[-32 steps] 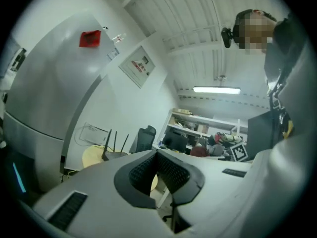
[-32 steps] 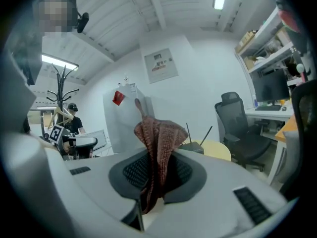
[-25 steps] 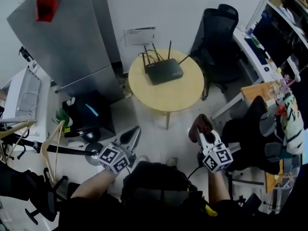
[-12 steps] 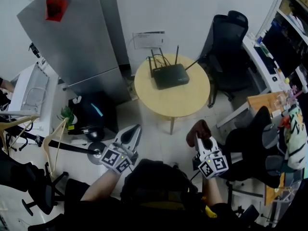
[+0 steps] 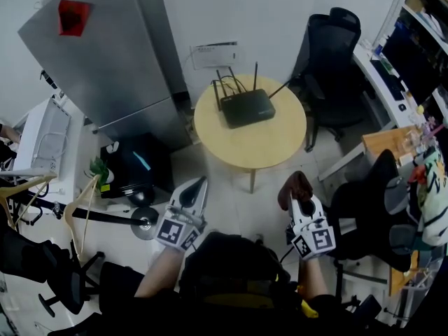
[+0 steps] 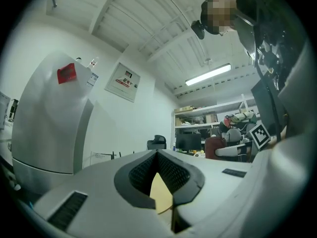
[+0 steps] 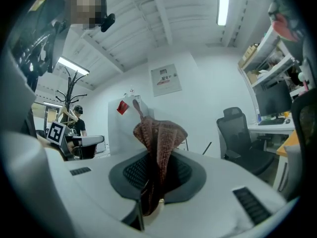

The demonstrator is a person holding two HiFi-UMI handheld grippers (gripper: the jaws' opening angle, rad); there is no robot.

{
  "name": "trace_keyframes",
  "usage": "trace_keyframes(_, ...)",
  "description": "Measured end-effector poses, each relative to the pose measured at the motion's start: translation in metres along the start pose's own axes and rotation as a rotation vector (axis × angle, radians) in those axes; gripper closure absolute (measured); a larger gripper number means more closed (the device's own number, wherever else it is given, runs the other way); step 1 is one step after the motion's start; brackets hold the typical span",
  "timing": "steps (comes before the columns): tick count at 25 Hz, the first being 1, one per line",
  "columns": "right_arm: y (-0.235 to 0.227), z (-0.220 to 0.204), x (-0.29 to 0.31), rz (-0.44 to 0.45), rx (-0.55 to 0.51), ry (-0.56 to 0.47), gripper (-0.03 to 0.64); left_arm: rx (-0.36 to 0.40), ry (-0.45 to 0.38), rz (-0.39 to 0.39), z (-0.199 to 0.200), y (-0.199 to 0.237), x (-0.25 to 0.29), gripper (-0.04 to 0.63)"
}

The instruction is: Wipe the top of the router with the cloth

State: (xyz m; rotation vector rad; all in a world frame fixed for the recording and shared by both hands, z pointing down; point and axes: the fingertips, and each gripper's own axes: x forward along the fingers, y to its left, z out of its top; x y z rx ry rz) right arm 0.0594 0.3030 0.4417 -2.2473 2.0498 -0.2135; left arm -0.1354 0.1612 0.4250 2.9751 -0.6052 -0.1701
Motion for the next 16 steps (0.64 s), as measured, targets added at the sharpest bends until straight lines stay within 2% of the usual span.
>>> trace_keyframes(3,-0.001,0.003,0.000,0.014,0.024,-0.027,0.560,-0.037,0.004,0.005,-0.001,0.004,0.000,0.603)
trace_keyframes(7,-0.003,0.006,0.004,0.015,-0.002,-0.016,0.560,-0.055,0.001,0.008,-0.001,0.005,0.002,0.603)
trace_keyframes(16,-0.010,0.022,0.003,0.000,-0.033,-0.039,0.561,-0.044,-0.022,-0.006,0.014,0.007,0.013,0.603)
